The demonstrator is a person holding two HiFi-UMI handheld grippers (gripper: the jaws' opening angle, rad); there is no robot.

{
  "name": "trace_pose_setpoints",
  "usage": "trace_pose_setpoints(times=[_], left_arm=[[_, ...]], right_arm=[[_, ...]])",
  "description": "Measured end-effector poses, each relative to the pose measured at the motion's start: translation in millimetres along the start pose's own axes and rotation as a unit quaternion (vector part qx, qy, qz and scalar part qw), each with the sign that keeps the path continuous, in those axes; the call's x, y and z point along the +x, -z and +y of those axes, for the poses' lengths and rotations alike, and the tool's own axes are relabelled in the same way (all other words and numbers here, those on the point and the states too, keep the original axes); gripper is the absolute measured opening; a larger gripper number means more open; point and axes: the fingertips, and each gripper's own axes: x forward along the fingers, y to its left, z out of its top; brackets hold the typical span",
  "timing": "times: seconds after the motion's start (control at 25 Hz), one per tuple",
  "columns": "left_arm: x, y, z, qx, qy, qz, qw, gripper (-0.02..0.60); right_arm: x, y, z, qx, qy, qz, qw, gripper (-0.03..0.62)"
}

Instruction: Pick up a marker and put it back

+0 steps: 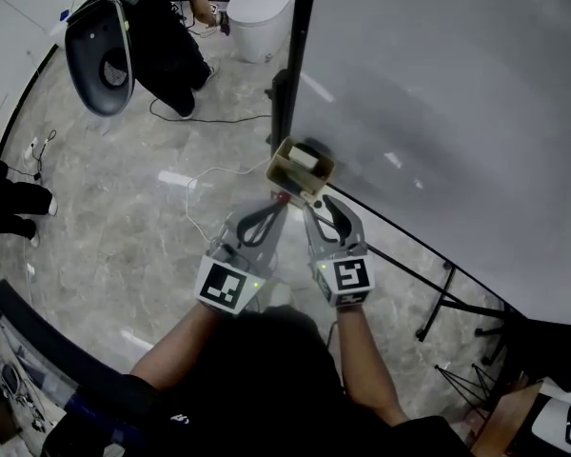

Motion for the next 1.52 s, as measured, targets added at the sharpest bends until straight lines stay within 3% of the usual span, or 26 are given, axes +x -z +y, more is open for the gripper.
trace_pose_setpoints(times=[0.2, 0.28, 0.32, 0.8, 1.52], left_arm=[[-0.4, -0.7, 3.9, 0.002, -0.004, 0.001, 1.0, 0.005], [-0.9, 0.0, 5.3, 0.002, -0.005, 0.002, 1.0, 0.005], [-1.1, 0.3, 5.8, 0.002, -0.006, 0.002, 1.0, 0.005], [-2.9, -2.7, 7.4, 0.006, 0.0, -0.003, 1.0, 0.005], [-13.3, -18.4, 1.2, 0.013, 0.03, -0.025, 0.9992, 0.005]], right_arm=[[4.0, 0.7, 0.8, -0.003, -0.002, -0.002, 1.0, 0.147], [3.1, -0.9, 0.5, -0.006, 0.002, -0.005, 1.0, 0.083], [2.9, 0.3, 0.5, -0.005, 0.002, -0.004, 1.0, 0.08], [1.5, -5.3, -1.8, -0.013, 0.008, -0.017, 1.0, 0.075], [-16.5, -47.1, 11.6, -0.038, 0.032, -0.049, 0.998, 0.075]])
